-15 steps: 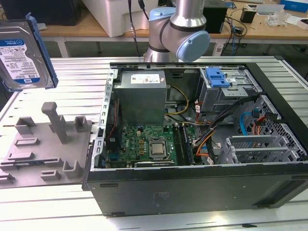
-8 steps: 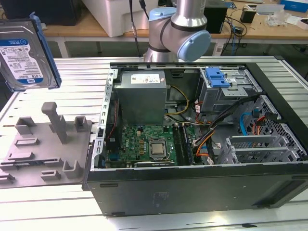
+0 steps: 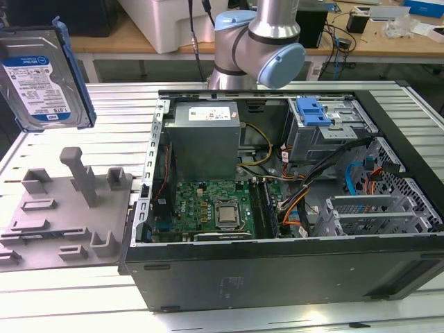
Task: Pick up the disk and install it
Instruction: 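Pick up the disk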
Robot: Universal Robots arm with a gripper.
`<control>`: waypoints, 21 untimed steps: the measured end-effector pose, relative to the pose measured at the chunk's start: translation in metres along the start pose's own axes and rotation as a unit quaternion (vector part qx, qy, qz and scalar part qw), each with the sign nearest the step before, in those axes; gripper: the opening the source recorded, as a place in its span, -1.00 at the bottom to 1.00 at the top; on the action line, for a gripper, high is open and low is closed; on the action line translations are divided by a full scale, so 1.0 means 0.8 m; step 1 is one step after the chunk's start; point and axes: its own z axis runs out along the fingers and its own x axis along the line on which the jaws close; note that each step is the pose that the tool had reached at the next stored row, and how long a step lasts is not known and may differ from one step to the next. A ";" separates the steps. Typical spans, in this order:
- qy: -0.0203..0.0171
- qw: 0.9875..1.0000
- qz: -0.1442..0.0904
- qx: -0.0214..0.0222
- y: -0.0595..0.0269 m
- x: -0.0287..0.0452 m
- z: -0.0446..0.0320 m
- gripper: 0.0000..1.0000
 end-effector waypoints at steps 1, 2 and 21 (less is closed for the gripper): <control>-0.001 1.000 0.000 0.000 -0.002 0.0012 -0.0002 -0.26; -0.001 1.000 0.000 0.000 -0.004 0.0024 -0.0005 -0.26; -0.004 1.000 0.002 -0.002 -0.029 0.0384 -0.0067 -0.26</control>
